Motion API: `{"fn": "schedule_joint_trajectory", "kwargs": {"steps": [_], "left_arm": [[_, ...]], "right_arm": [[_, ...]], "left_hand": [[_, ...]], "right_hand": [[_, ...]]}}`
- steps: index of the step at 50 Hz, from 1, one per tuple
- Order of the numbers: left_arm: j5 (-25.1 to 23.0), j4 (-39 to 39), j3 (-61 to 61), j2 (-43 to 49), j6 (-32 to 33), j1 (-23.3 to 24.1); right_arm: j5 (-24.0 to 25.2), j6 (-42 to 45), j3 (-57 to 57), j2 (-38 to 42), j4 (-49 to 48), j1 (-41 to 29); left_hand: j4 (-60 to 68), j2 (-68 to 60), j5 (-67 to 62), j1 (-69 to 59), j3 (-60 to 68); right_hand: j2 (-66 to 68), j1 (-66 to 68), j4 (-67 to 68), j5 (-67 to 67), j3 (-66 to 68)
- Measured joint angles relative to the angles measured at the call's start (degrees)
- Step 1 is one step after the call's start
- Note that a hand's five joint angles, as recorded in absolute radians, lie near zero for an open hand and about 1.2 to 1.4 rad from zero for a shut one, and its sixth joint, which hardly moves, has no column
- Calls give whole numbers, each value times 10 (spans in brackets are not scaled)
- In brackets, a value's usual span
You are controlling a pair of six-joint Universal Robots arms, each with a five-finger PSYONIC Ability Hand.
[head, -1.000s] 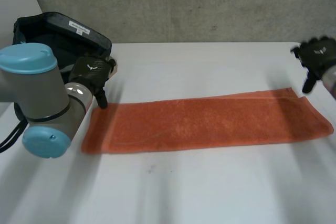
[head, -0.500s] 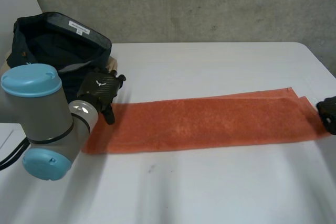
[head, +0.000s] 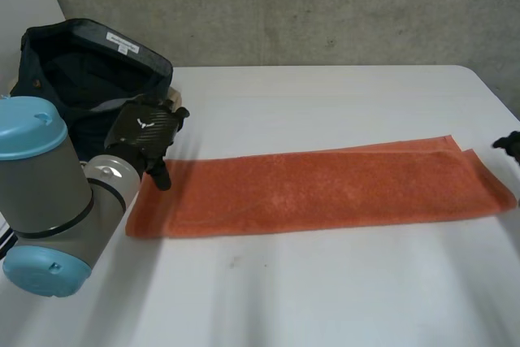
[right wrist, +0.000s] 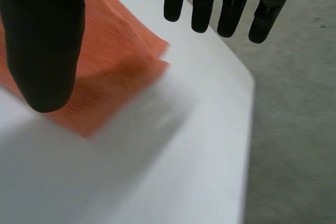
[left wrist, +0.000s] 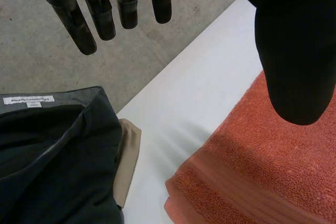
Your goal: Fold the laundry.
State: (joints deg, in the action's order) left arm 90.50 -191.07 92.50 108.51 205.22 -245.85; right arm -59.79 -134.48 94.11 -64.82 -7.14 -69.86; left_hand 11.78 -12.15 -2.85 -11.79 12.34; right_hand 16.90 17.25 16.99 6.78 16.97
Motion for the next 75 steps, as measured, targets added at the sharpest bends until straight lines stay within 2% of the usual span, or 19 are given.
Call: {"fn": "schedule_joint_trajectory", "kwargs": {"steps": [4,11,12,15,16,18,25,30,34,39,48,51,56,59,62,63,64,69,75], "left_arm": [[0,0,1,1,0,1],[0,0,1,2,-1,6],[0,0,1,3,-1,7],[0,-1,1,3,-1,9],[0,-1,2,4,-1,10],[0,-3,3,4,-1,11],[0,-12,9,-2,-1,12],[0,-15,16,-17,-1,12],[0,-16,23,-25,-1,12],[0,-17,32,-34,-1,11],[0,-18,44,-48,-1,9],[0,-18,48,-51,-1,9],[0,-18,49,-52,-1,11],[1,-19,48,-52,-1,12],[1,-22,45,-51,-1,13],[1,-24,43,-51,-1,14],[1,-26,41,-51,-1,16],[2,-37,23,-50,-2,36],[2,-46,-8,-39,-12,73]], "right_arm": [[27,-26,2,4,30,0],[27,-34,-12,45,41,0],[25,-33,-15,51,40,-1],[12,-33,-27,71,34,0],[4,-33,-30,76,30,0],[-23,-33,-35,84,14,1],[-157,-16,-34,61,-75,4],[-195,43,-33,23,-101,5],[-195,88,-34,8,-110,-7],[-154,118,-26,-10,-138,-100],[-18,131,24,-39,-219,-331],[15,136,28,-15,-245,-440],[22,141,-2,59,-245,-568],[9,143,-22,94,-231,-607],[-16,141,-36,111,-217,-624],[-31,139,-39,113,-212,-627],[-42,135,-39,112,-209,-628],[-98,76,-24,62,-197,-601],[-135,-100,20,-26,-154,-517]], "left_hand": [[0,0,0,0,0],[0,0,0,0,0],[0,0,0,0,0],[0,0,0,0,0],[0,0,0,0,0],[0,0,0,0,0],[0,0,0,0,0],[0,0,0,0,0],[0,0,0,0,0],[0,0,0,0,0],[0,0,0,0,0],[0,0,0,0,0],[0,0,0,0,0],[0,0,0,0,0],[0,0,0,0,0],[0,0,0,0,0],[0,0,0,0,0],[0,0,0,0,0],[0,0,0,0,0]], "right_hand": [[28,19,30,38,29],[85,88,89,96,90],[123,124,121,127,120],[397,402,390,392,390],[462,456,453,455,454],[506,466,502,487,501],[507,466,515,487,510],[507,466,515,487,510],[507,466,515,487,510],[507,466,516,499,512],[508,466,516,499,513],[508,466,516,499,513],[508,466,516,499,513],[450,435,454,449,453],[202,201,212,205,211],[57,47,70,61,70],[10,7,27,20,27],[-48,-44,-49,-41,-50],[-48,-44,-49,-41,-50]]}}
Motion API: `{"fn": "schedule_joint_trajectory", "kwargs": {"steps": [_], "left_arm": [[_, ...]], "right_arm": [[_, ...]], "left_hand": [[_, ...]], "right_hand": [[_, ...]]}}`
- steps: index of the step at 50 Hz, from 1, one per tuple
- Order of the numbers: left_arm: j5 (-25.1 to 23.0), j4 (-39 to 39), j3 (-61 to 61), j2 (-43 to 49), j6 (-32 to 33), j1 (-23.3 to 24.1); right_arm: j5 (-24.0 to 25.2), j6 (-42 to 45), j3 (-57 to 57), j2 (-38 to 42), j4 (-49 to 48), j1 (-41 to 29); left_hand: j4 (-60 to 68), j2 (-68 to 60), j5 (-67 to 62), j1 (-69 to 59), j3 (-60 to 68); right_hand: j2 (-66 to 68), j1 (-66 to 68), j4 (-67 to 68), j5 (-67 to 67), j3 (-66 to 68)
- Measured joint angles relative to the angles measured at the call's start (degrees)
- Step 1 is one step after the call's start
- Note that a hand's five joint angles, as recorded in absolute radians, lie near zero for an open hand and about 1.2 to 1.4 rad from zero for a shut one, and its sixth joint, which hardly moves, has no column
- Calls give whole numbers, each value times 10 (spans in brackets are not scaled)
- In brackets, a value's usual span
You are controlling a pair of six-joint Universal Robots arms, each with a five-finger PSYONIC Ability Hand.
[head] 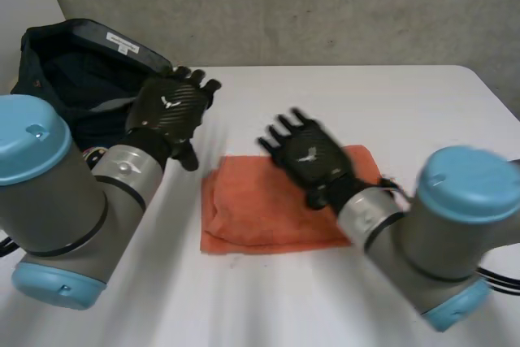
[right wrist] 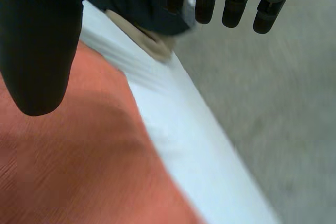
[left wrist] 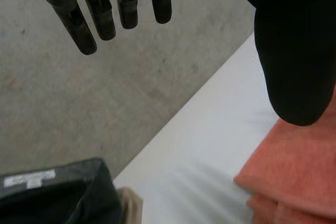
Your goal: Fold the laundry.
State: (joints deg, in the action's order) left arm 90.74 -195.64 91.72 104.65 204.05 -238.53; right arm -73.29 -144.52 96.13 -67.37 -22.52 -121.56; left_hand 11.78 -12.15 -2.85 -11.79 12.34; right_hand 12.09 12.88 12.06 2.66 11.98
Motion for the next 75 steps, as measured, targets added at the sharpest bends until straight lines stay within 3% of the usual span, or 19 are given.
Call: {"fn": "schedule_joint_trajectory", "kwargs": {"steps": [4,7,13,17,22,27,34,35,37,39,42,50,55,66,75], "left_arm": [[1,-1,-18,22,-13,21],[1,0,-28,39,-19,36],[3,1,-33,56,-24,54],[4,1,-30,55,-24,57],[6,2,-25,47,-24,56],[7,3,-13,28,-23,51],[7,1,8,14,-30,27],[7,1,11,13,-35,23],[7,1,12,13,-44,19],[7,1,12,13,-55,16],[7,0,6,15,-79,14],[9,5,-37,32,-156,36],[21,23,-77,80,-209,80],[131,151,-149,233,-250,121],[142,189,-145,237,-239,95]], "right_arm": [[-4,-79,23,-19,60,61],[-6,-86,38,-14,94,103],[-43,2,56,20,111,171],[-85,57,54,29,61,185],[-98,83,43,4,-19,130],[-20,79,36,-14,-58,16],[78,77,31,39,-48,-86],[82,73,27,49,-42,-94],[79,64,22,60,-33,-100],[68,46,16,64,-25,-100],[41,-4,9,50,-17,-82],[-6,-205,-3,-38,18,25],[-7,-290,-46,-23,99,62],[4,-302,-234,157,320,62],[-20,-235,-285,203,373,64]], "left_hand": [[0,0,0,0,0],[0,0,0,0,0],[0,0,0,0,0],[0,0,0,0,0],[0,0,0,0,0],[0,0,0,0,0],[0,0,0,0,0],[0,0,0,0,0],[0,0,0,0,0],[0,0,0,0,0],[0,0,0,0,0],[0,0,0,0,0],[0,0,0,0,0],[0,0,0,0,0],[0,0,0,4,0]], "right_hand": [[0,0,0,0,0],[13,4,14,11,14],[505,490,494,485,495],[556,508,562,529,560],[556,508,565,536,560],[556,508,565,540,560],[546,502,558,534,549],[448,420,455,448,452],[375,350,397,378,383],[114,91,141,115,138],[3,0,7,0,5],[1,0,1,0,1],[1,0,1,0,1],[1,0,1,0,1],[1,-7,1,0,1]]}}
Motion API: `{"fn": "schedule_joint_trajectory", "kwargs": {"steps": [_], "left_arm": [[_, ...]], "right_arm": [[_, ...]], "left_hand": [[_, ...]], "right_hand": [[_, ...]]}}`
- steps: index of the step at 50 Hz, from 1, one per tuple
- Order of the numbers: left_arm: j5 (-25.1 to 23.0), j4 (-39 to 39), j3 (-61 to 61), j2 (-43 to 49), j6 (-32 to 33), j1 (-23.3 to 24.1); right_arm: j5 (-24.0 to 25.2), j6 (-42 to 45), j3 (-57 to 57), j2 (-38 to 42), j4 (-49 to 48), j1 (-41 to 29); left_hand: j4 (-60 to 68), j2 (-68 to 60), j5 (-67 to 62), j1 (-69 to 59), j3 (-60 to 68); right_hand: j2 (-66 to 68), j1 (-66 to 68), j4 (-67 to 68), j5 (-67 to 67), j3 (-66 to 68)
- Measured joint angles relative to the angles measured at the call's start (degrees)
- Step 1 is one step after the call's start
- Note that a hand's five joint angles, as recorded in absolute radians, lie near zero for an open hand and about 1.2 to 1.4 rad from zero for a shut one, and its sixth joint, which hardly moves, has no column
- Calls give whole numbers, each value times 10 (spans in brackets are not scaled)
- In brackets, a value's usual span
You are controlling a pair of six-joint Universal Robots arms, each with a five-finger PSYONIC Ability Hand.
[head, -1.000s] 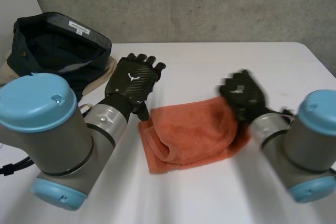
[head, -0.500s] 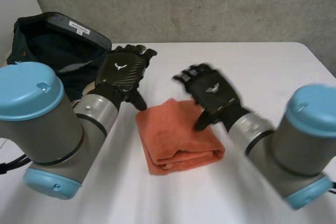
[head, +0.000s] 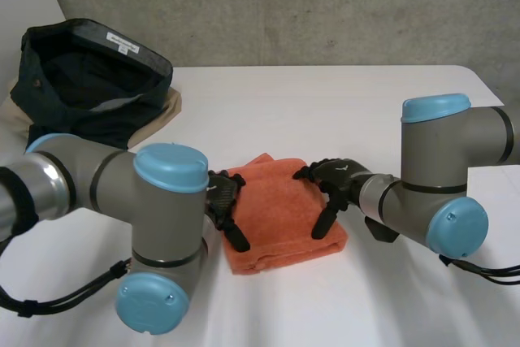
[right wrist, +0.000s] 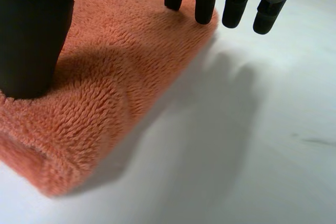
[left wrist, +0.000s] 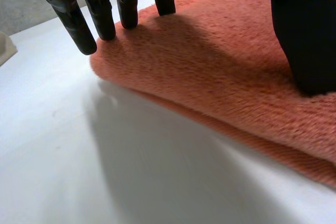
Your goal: Fold the laundry.
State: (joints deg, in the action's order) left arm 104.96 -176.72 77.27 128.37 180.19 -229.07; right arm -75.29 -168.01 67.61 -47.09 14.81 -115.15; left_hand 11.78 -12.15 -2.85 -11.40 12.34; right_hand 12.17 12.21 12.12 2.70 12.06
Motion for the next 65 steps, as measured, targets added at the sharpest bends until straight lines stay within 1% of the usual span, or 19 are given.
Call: {"fn": "schedule_joint_trajectory", "kwargs": {"steps": [3,7,13,16,21,23,27,30,33,34,37,38,39,40,42,46,51,55,65], "left_arm": [[-8,5,2,-12,7,-6],[-38,10,0,-47,23,-10],[-108,-8,-9,-118,35,-23],[-152,-24,-13,-145,37,-31],[-268,-46,-22,-178,37,-48],[-346,-49,-28,-185,36,-56],[-464,-44,-34,-188,34,-66],[-530,-35,-36,-188,32,-70],[-562,-27,-36,-189,32,-71],[-568,-24,-36,-189,32,-71],[-574,-21,-35,-191,32,-70],[-574,-20,-33,-193,32,-69],[-574,-19,-32,-194,32,-69],[-573,-19,-31,-195,32,-68],[-571,-19,-29,-197,32,-67],[-568,-20,-27,-198,32,-67],[-565,-22,-29,-199,31,-66],[-565,-23,-34,-199,30,-66],[-565,-24,-48,-202,28,-60]], "right_arm": [[-15,21,7,-9,-5,2],[-44,40,52,-59,-50,4],[-80,39,169,-159,-152,5],[-86,30,215,-184,-178,4],[-83,-7,269,-194,-196,2],[-70,-35,284,-185,-198,2],[-33,-79,289,-164,-201,1],[-8,-102,285,-145,-207,0],[4,-113,277,-129,-214,-2],[9,-117,271,-118,-219,-2],[11,-119,260,-103,-227,-3],[11,-118,252,-92,-232,-4],[10,-118,247,-87,-235,-4],[8,-117,241,-81,-238,-4],[-3,-116,229,-68,-244,-3],[-30,-114,215,-56,-255,0],[-87,-114,182,-65,-291,12],[-101,-114,138,-62,-302,41],[-121,-112,-100,65,-252,163]], "left_hand": [[0,0,0,0,0],[0,0,0,0,0],[0,1,0,0,0],[0,1,0,0,0],[0,1,0,0,0],[0,1,0,0,0],[0,1,0,0,0],[0,1,0,0,0],[0,1,0,0,0],[0,1,0,0,0],[0,1,0,0,0],[0,1,0,0,0],[0,1,0,0,0],[0,1,0,0,0],[0,1,0,0,0],[0,1,0,0,0],[0,1,0,0,0],[0,1,0,0,0],[0,1,0,0,0]], "right_hand": [[0,0,0,0,0],[0,0,0,0,0],[0,0,0,0,0],[0,0,0,0,0],[0,0,0,0,0],[0,0,0,0,0],[0,0,0,0,0],[0,0,0,0,0],[0,1,0,0,1],[5,6,5,4,6],[109,103,106,104,107],[246,212,229,224,241],[310,249,310,297,306],[372,275,389,363,362],[419,303,526,485,409],[432,303,561,510,417],[432,303,564,532,417],[432,303,564,534,417],[432,303,564,560,417]]}}
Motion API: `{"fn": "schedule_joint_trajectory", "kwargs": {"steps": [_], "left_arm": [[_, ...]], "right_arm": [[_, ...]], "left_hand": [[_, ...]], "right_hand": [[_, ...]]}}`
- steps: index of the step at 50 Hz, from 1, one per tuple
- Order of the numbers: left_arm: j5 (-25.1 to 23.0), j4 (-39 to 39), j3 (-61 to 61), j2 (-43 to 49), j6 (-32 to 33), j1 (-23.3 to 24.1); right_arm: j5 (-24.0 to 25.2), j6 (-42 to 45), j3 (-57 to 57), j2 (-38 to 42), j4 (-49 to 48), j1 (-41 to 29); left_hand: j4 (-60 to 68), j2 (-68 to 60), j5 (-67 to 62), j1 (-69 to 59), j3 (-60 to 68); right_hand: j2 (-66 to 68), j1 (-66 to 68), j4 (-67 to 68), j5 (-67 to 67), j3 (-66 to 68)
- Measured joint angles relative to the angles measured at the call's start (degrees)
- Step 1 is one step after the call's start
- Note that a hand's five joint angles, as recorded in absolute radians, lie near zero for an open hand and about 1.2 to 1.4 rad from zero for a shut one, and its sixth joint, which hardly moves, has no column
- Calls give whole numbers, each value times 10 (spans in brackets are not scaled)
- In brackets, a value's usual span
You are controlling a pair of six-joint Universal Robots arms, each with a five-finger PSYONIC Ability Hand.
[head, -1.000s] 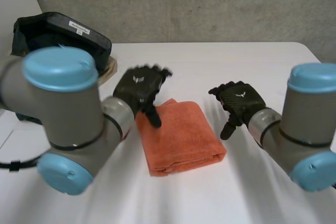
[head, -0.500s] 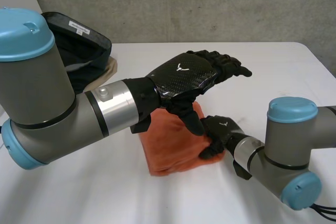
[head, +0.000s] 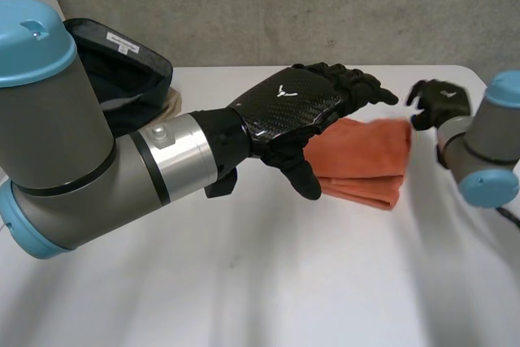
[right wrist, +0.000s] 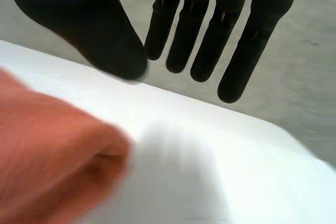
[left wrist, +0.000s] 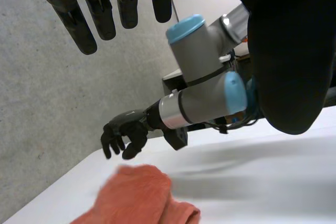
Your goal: Fold the laundry.
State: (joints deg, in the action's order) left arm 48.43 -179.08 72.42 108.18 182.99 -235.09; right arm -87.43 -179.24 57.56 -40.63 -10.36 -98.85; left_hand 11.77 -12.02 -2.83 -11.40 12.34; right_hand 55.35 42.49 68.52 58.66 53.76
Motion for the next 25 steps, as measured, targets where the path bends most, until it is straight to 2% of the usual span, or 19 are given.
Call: {"fn": "schedule_joint_trajectory", "kwargs": {"steps": [6,12,13,15,17,19,23,24,25], "left_arm": [[1,0,-5,-1,0,10],[13,-1,-10,1,0,18],[16,-1,-10,1,0,19],[23,0,-10,2,0,21],[29,0,-9,2,0,23],[34,0,-7,3,0,24],[38,0,-2,2,0,27],[38,1,-2,2,0,27],[38,0,0,2,0,27]], "right_arm": [[-38,8,-238,139,75,86],[-60,11,-428,244,134,137],[-57,11,-446,254,143,140],[-45,11,-463,263,157,141],[-21,11,-468,264,178,140],[23,13,-463,258,208,139],[130,22,-433,230,262,136],[139,24,-430,227,266,136],[180,31,-417,215,279,137]], "left_hand": [[0,0,0,0,0],[0,0,0,0,0],[0,0,0,0,0],[0,0,0,0,0],[0,0,0,0,0],[0,0,0,0,0],[0,0,0,0,0],[0,0,0,0,0],[0,0,0,0,0]], "right_hand": [[0,0,1,2,0],[-3,0,0,0,-1],[-41,-3,-69,-68,-37],[-181,-101,-226,-228,-169],[-337,-239,-396,-405,-319],[-426,-297,-534,-536,-406],[-433,-297,-564,-560,-418],[-433,-297,-564,-560,-418],[-433,-297,-564,-560,-418]]}}
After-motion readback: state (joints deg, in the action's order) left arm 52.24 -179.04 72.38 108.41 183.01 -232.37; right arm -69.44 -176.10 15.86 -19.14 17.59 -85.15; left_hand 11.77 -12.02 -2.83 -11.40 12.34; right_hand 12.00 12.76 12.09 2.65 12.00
